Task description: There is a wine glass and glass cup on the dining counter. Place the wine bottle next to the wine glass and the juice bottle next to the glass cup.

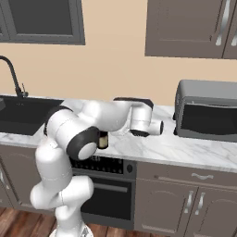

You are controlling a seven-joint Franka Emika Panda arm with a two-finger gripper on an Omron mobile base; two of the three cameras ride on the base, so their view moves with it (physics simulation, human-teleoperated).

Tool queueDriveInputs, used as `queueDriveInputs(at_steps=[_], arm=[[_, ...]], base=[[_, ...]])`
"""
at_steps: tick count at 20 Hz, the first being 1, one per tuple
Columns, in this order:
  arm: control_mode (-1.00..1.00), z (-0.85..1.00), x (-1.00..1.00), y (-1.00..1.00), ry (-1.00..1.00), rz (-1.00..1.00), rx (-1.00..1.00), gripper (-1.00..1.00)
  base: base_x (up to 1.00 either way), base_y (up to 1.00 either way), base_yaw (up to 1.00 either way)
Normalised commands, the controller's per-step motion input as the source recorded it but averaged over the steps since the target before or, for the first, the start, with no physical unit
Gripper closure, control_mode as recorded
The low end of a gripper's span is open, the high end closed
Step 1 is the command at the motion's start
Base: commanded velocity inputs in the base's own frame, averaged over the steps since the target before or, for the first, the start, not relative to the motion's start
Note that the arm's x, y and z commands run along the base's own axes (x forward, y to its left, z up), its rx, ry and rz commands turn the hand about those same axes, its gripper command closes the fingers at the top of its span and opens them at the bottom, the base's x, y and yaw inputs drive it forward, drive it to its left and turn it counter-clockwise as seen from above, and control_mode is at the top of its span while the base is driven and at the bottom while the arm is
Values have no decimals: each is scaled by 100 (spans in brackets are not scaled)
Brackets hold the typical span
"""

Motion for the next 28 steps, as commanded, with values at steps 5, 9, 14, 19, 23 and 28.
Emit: queueDriveInputs(at_steps=[5, 9, 14, 19, 23, 28], arm=[[-100, -7, 11, 2, 0, 0, 0, -100], [-100, 0, -1, 0, 0, 0, 0, -100], [-100, 0, 0, 4, 7, 0, 0, -100], [-100, 0, -1, 20, 6, 0, -2, -100], [-100, 0, -3, 22, 4, 0, 0, -100], [-100, 0, -15, 25, 0, 0, 0, -100]], base=[[0, 0, 0], [0, 0, 0], [0, 0, 0], [0, 0, 0], [0, 0, 0], [0, 0, 0]])
